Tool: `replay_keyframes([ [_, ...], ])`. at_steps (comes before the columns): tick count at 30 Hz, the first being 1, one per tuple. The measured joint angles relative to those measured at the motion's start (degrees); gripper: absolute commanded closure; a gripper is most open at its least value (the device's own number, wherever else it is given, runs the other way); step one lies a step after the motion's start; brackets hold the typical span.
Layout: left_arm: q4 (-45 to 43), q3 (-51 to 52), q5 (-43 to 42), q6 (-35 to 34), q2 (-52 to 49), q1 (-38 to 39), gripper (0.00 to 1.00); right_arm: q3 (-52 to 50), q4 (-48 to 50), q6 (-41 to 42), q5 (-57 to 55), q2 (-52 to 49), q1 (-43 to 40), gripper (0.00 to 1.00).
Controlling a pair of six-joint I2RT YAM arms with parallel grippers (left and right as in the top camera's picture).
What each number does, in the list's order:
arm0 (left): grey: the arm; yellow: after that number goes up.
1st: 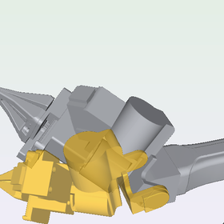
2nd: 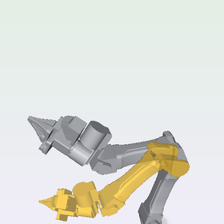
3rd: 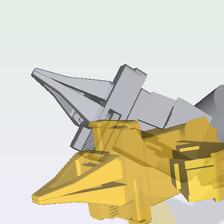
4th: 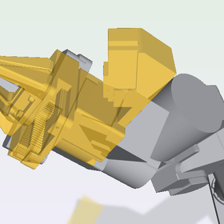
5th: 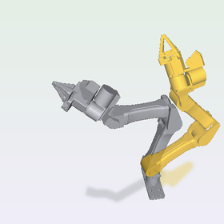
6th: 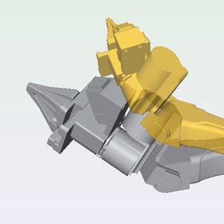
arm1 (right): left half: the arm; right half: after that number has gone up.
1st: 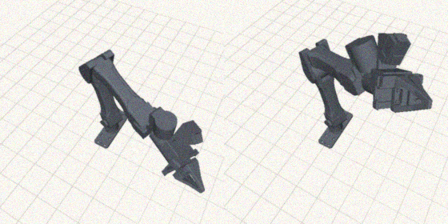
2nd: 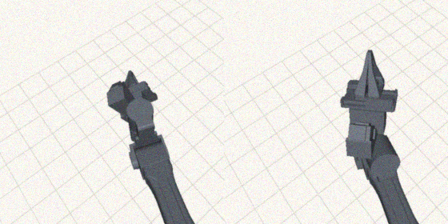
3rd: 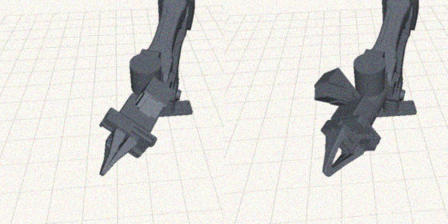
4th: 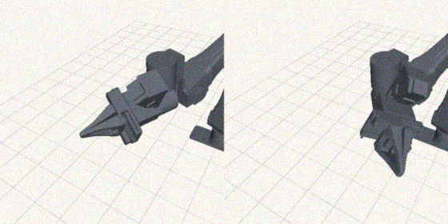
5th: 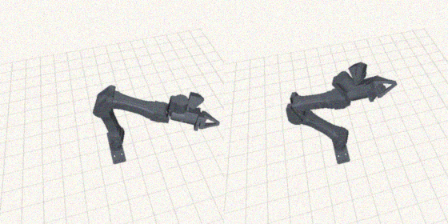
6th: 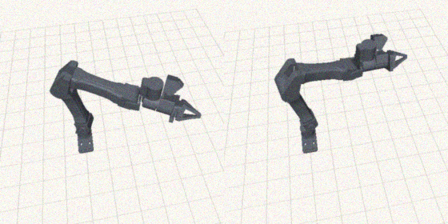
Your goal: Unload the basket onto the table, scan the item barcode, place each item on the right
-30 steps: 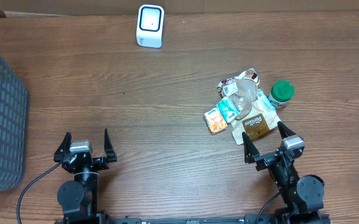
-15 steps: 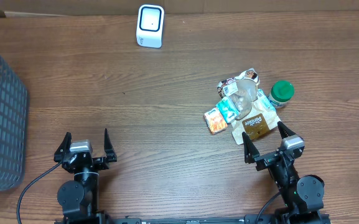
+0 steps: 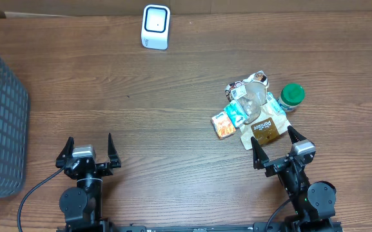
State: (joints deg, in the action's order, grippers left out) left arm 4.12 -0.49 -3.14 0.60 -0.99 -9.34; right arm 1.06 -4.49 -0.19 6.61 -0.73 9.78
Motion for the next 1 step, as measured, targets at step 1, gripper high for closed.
replay_keyframes([
  [1, 0.00, 0.00, 0.00, 0.00, 0.00, 0.00, 0.00, 0.00, -0.02, 0.00, 0.04, 0.00, 0.00, 0.00],
])
